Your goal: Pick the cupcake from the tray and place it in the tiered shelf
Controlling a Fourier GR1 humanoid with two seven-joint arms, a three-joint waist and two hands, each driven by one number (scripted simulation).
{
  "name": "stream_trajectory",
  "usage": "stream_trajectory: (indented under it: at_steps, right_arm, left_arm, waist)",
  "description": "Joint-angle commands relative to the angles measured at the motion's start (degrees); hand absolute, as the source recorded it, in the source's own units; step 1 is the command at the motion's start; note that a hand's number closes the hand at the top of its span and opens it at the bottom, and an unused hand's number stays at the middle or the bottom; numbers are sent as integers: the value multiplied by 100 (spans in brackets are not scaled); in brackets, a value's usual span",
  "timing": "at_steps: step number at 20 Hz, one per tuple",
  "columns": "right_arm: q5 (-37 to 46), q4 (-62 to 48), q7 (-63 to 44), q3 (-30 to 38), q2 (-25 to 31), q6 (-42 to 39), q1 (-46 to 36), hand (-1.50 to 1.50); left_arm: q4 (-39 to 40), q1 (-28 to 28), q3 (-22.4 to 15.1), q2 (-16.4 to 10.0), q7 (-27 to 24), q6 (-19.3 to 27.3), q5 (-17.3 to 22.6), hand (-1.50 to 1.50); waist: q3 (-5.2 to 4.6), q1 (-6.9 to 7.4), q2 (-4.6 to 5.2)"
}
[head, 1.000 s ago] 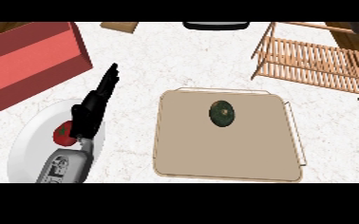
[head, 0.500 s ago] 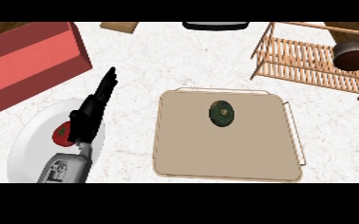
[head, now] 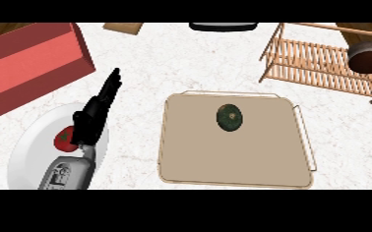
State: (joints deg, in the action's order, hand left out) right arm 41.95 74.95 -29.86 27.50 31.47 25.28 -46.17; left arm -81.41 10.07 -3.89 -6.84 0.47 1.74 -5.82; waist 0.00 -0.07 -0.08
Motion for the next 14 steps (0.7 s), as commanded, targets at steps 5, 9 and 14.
stream_trajectory:
  at_steps: [5, 9, 14]
  right_arm:
    - [-535, 790, -521, 843, 480, 275, 6, -150]
    - [-709, 1640, -1590, 1330, 896, -521, 551, -150]
    - [-1565, 2107, -1925, 2328, 1210, -1629, 1698, -150]
  left_arm:
    - [-277, -83, -25, 20, 216, 37, -64, 0]
    - [-221, -6, 210, -226, 275, -247, 161, 0]
    - [-522, -340, -68, 128, 280, 176, -136, 0]
  waist:
    - [0, -32, -15]
    - [-3, -141, -45]
    - [7, -219, -67]
